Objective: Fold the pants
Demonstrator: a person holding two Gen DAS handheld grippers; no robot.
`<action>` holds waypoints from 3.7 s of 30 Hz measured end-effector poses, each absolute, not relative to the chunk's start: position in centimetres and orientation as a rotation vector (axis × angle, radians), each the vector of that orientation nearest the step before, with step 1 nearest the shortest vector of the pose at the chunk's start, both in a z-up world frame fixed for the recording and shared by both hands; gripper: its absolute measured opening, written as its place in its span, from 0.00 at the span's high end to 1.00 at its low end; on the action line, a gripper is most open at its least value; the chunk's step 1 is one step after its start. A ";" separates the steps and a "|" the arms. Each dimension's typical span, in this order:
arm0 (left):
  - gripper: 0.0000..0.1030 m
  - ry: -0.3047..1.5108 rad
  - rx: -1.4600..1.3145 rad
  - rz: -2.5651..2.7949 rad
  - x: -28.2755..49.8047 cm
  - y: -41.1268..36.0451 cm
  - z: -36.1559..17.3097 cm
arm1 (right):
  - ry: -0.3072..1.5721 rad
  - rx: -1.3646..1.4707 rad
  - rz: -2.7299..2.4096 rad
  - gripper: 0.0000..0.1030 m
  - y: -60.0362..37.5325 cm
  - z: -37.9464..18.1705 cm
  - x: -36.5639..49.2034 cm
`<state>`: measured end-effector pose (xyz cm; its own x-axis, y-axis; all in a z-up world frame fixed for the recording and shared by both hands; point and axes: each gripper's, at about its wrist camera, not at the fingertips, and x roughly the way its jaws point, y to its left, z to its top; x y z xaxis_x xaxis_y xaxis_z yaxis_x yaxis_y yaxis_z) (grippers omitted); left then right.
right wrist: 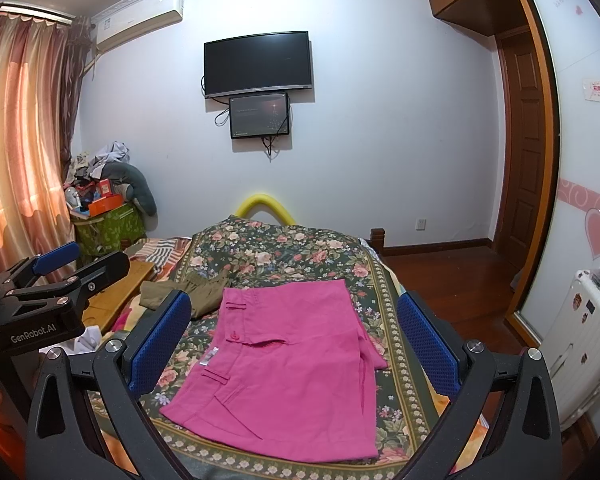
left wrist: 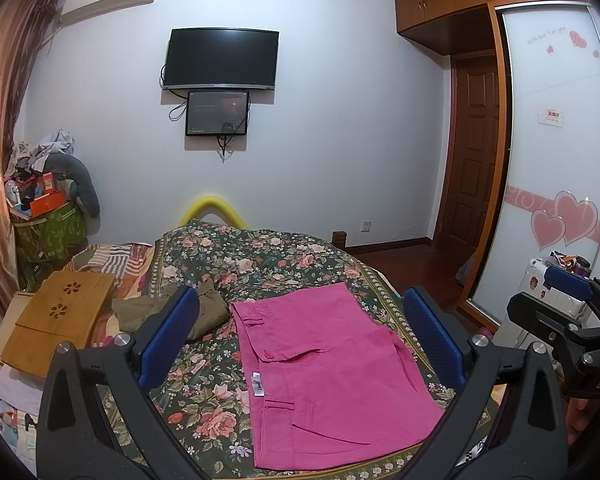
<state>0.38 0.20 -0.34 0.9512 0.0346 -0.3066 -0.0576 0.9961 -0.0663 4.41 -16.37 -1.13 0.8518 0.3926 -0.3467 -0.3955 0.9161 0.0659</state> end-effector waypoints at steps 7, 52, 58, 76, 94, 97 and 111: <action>0.00 0.311 -0.075 0.047 0.3 0.2 -0.4 | 0.362 -0.009 0.414 0.00 -16.4 -1.1 4.4; 0.00 0.705 -0.029 0.061 17.5 5.4 -13.2 | 0.667 -0.062 0.301 0.01 -19.2 -12.0 16.1; 0.00 0.817 -0.078 0.043 20.2 7.4 -17.8 | 0.801 -0.077 0.340 0.18 -19.9 -16.3 19.9; 0.59 1.170 -0.169 -0.183 24.4 6.8 -25.0 | 1.036 -0.024 0.511 0.67 -17.8 -22.8 26.2; 0.93 1.141 -0.007 -0.084 24.0 7.5 -25.6 | 1.089 0.002 0.522 0.97 -17.9 -23.7 23.1; 0.92 1.138 -0.048 -0.108 23.8 8.1 -25.3 | 1.089 -0.014 0.512 0.96 -17.6 -23.5 22.8; 0.72 1.051 -0.090 -0.091 25.9 9.5 -21.0 | 0.972 0.069 0.426 0.63 -20.7 -18.0 27.6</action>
